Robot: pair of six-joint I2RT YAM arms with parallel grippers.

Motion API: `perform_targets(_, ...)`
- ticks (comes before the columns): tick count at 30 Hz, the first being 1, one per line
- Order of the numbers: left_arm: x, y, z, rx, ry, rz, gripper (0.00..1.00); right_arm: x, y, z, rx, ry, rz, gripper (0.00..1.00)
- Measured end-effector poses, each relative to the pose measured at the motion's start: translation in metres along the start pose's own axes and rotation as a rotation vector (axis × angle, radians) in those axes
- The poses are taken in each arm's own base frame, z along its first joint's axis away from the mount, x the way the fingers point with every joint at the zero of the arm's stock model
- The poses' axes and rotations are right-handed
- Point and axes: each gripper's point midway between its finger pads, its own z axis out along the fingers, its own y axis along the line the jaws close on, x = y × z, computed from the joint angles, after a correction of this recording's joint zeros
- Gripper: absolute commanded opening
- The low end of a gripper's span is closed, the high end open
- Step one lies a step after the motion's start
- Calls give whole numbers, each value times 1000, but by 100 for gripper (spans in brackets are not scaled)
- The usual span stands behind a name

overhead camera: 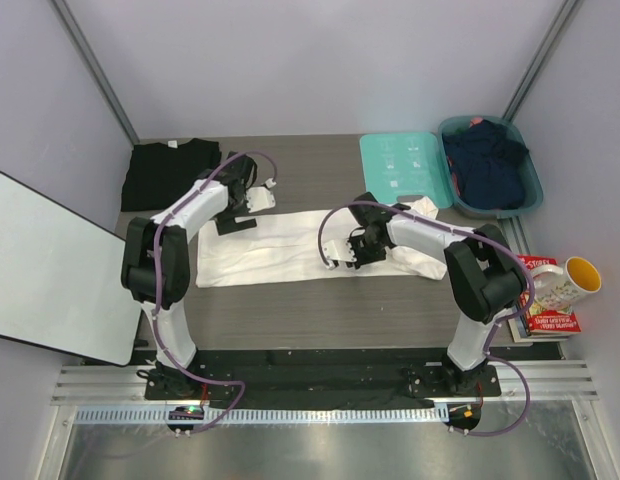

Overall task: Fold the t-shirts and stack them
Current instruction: Fold the tshirt

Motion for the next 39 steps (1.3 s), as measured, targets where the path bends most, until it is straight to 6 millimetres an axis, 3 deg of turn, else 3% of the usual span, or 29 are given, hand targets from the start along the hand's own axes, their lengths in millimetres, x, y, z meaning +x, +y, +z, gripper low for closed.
perform_targets(5, 3, 1, 1, 1, 5, -6, 100, -1, -8, -4, 13, 5, 4, 3)
perform_targets(16, 3, 1, 2, 1, 5, -3, 100, -24, -28, -33, -38, -56, 30, 9)
perform_targets(29, 4, 0, 7, 4, 15, 7, 100, -34, 19, -34, -286, -115, 46, 8)
perform_targets(33, 3, -2, 11, 12, 20, 10, 100, -43, 17, -35, -295, -147, 54, 30)
perform_targets(39, 2, -1, 13, 12, 20, 10, 100, -53, 16, -33, -287, -151, 86, 36)
